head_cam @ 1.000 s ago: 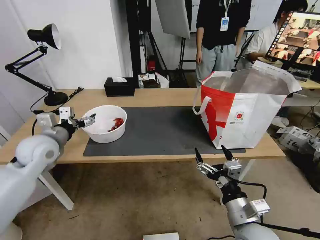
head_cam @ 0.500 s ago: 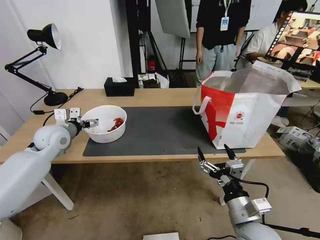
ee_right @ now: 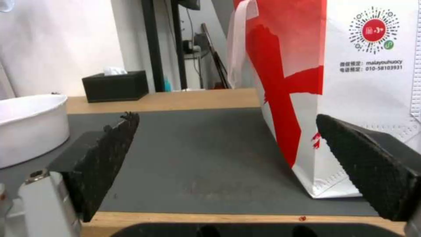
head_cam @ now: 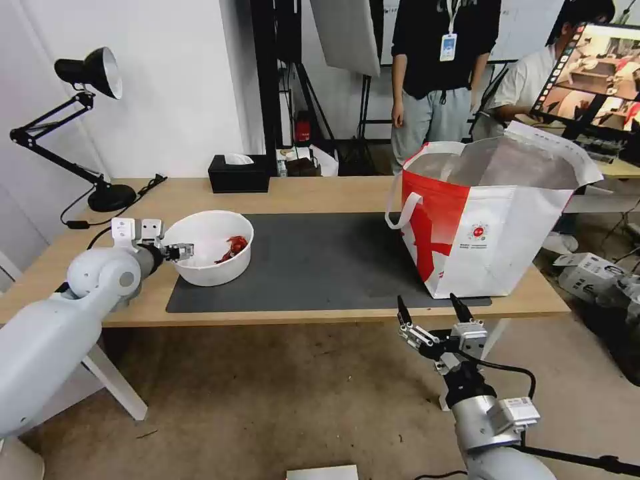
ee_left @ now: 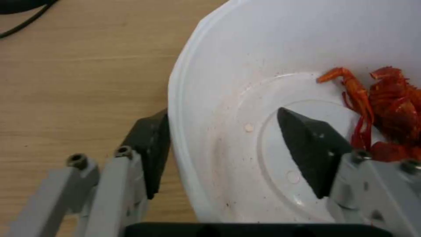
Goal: Pick up the trash from the table and place it into the takeout bag.
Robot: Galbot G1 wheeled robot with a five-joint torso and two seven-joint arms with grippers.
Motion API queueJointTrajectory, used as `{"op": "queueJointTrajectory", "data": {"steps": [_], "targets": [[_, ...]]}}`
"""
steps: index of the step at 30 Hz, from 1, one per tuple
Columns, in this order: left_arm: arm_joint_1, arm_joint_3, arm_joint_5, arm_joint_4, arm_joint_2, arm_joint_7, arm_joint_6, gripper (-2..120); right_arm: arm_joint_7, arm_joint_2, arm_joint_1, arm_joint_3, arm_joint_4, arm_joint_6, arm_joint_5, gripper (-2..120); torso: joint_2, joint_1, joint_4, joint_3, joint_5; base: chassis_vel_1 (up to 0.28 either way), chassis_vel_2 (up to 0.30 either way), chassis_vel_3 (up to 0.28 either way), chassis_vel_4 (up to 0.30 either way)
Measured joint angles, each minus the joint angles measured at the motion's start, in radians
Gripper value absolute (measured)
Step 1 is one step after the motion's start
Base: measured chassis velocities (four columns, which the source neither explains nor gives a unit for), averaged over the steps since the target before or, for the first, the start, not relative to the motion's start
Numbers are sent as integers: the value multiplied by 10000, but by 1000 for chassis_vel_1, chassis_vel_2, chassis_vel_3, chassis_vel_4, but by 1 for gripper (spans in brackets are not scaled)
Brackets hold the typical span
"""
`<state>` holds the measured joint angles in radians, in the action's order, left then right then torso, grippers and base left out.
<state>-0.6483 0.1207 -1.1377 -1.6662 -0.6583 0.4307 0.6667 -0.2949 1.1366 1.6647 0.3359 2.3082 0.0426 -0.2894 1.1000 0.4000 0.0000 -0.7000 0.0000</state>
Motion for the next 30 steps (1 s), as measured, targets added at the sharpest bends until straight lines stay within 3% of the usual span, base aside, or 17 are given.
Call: {"op": "queueJointTrajectory", "data": {"steps": [10,16,23,27,30], "targets": [[-145,157,-192,-110,58,22,-1,19,1,-3,13,11,35,-14,-4,100,0,0,0,0,0,0,0,0,0],[-365,286,-192,-282,57,133,-17,1,1,2,17,15,36,-15,-4,100,0,0,-1,1,1,0,0,0,0],[-514,473,-482,-529,57,436,-57,0,4,21,-9,22,16,-15,-4,100,0,0,0,0,0,0,0,0,0],[-576,690,-1027,-910,103,861,-52,0,4,21,-22,59,-5,-15,-4,100,0,0,0,0,0,0,0,0,0],[-599,1008,-1796,-1603,215,1509,-13,0,4,17,-22,66,-51,-15,-4,100,0,0,-1,0,0,0,0,0,0]]}}
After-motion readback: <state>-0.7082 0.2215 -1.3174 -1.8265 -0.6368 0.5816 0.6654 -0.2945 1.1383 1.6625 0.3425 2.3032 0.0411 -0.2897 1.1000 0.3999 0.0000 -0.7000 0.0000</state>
